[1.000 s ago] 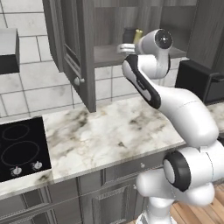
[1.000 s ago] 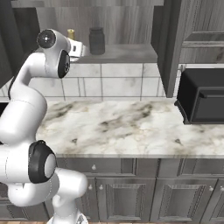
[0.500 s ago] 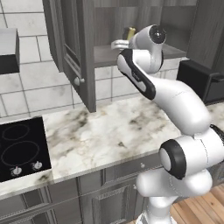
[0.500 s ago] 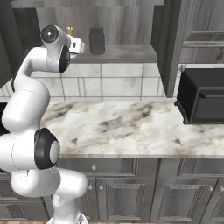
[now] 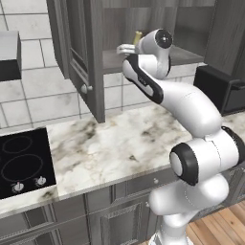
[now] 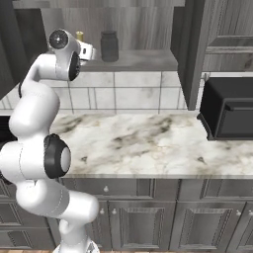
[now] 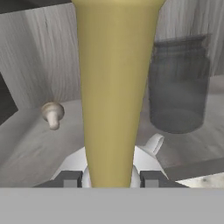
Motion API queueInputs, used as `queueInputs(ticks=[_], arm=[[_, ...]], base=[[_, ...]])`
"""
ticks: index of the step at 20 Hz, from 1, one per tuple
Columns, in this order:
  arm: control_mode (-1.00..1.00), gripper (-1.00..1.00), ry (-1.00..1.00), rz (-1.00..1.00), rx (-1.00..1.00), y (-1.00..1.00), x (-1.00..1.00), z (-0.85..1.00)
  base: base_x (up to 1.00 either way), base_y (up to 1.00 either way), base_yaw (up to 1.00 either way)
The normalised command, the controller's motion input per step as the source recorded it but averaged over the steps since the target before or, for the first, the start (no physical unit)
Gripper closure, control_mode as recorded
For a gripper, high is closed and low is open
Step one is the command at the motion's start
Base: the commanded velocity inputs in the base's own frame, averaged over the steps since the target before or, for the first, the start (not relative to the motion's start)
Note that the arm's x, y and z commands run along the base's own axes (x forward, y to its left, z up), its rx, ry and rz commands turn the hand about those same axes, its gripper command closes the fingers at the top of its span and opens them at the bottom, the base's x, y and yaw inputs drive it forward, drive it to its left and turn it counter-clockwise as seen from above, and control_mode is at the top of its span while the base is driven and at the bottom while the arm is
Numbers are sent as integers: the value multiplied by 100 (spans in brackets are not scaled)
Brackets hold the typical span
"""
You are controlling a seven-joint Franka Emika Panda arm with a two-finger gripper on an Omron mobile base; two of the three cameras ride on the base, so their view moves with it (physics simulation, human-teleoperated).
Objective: Pick the jar and candle from the dining table and place them in the open cabinet. Close the cabinet after placing the objects.
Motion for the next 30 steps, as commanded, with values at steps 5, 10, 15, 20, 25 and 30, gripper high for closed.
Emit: queueInputs(ticks=[5, 10, 15, 20, 25, 30], arm=[[-100, 100, 0, 1, 0, 8, 29, 0], [-100, 100, 0, 2, 0, 3, 36, -2], [-100, 100, 2, 4, 0, 6, 26, -18], [-100, 100, 6, 6, 0, 5, 21, -27], [-100, 100, 3, 5, 0, 4, 19, -18], [-100, 100, 1, 3, 0, 2, 26, -6]], base=[[0, 0, 0], [0, 0, 0], [0, 0, 0], [0, 0, 0], [0, 0, 0], [0, 0, 0]])
